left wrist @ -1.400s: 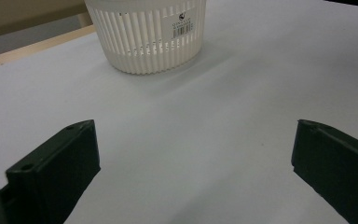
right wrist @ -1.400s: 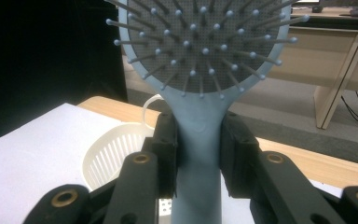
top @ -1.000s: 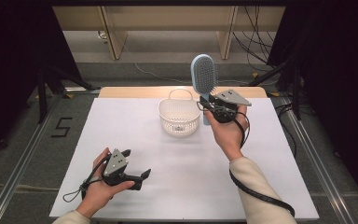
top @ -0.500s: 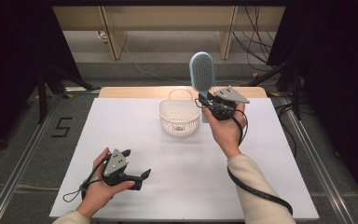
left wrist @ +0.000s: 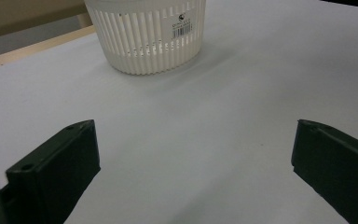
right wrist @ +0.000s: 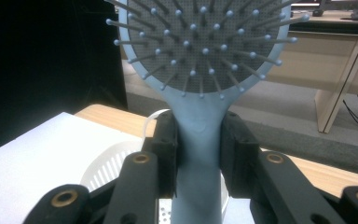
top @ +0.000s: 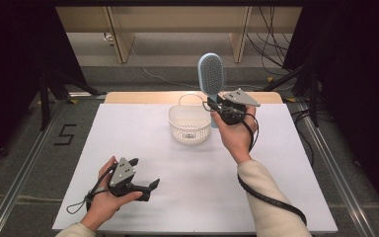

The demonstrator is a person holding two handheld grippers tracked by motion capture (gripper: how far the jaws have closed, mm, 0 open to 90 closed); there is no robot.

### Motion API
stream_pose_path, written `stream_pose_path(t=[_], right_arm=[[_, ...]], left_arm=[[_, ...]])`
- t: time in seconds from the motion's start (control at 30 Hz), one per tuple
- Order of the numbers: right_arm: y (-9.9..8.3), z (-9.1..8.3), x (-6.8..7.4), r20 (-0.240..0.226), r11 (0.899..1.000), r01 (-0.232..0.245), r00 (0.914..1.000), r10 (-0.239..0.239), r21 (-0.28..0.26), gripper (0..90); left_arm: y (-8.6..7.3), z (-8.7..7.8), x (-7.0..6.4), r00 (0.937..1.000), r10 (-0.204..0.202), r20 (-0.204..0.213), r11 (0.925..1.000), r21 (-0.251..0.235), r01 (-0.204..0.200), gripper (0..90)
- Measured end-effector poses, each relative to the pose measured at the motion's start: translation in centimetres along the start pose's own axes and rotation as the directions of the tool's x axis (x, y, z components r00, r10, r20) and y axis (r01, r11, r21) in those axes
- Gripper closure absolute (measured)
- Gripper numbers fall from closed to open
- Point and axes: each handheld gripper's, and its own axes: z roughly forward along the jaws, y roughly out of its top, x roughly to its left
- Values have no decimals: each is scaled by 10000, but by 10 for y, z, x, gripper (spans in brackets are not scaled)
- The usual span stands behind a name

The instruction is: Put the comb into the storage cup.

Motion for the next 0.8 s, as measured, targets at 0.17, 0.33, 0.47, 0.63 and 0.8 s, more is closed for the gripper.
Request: stream_pose_path(t=[0.17,0.33,0.47,0.63,0.8], right_arm=[[0,2,0,7,10000,7,10000,-7,-19,705],[2,4,0,32,10000,-16,10000,17,-16,705],[2,6,0,45,10000,-6,10000,7,-23,705],[2,8,1,45,10000,1,10000,-1,-23,705],[3,10,1,43,10000,-12,10000,13,-43,705]], left_arm=[[0,0,0,10000,-4,-10,10000,-1,4,3],[0,0,0,10000,-16,-7,10000,-15,16,3],[0,0,0,10000,-25,-13,10000,-21,25,3],[0,0,0,10000,-35,-3,10000,-28,35,3],[0,0,0,10000,-38,-1,10000,-23,38,4]])
